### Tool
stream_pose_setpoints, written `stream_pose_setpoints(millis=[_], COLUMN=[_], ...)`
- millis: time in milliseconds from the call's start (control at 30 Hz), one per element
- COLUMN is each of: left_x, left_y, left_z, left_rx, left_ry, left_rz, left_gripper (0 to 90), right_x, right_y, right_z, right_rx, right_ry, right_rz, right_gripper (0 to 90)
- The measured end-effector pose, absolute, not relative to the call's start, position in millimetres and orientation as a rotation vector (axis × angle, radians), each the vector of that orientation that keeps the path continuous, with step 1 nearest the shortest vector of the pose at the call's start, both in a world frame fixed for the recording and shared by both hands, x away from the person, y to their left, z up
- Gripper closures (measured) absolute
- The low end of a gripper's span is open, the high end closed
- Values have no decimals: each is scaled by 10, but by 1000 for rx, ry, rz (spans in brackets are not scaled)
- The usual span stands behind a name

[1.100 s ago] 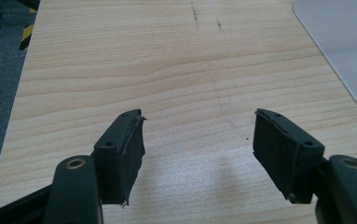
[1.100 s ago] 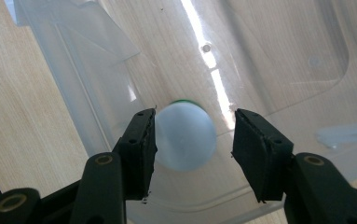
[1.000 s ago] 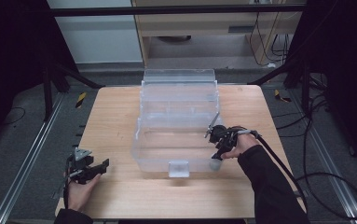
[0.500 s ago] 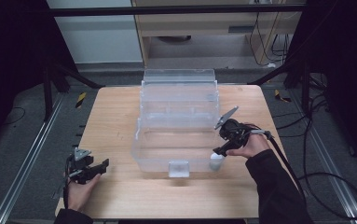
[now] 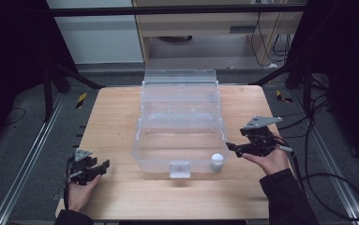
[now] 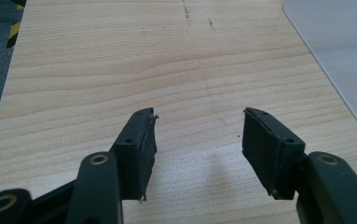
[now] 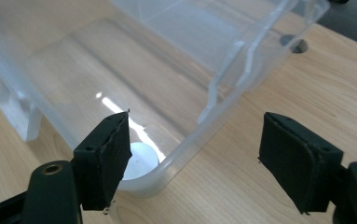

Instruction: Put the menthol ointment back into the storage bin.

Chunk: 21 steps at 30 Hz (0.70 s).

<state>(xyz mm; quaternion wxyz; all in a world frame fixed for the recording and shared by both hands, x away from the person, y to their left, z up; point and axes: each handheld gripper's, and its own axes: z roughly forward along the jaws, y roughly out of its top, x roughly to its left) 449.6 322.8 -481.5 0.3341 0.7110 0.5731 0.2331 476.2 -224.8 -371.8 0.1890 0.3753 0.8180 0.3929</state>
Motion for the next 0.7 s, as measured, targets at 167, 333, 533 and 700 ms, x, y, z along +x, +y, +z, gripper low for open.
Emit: stream_pose_setpoints(millis=[167, 333, 533, 700], left_x=[4490, 4489, 4505, 4516], left_y=[3226, 3228, 3227, 3235], left_z=[-4814, -4820, -4837, -4858], left_rx=[1855, 1859, 1854, 1849], left_ry=[1495, 1497, 1503, 1495], left_rz=[614, 619, 635, 643], left_gripper=[451, 445, 394, 330], right_x=[4675, 4642, 4658, 4665], right_y=[-2471, -2649, -2846, -2974], right_z=[-3869, -4138, -4398, -4591], right_rx=[1150, 1249, 1325, 1414], right_ry=[2176, 2128, 2015, 1996], right_rz=[1203, 1225, 1178, 1133], right_gripper=[225, 206, 169, 146])
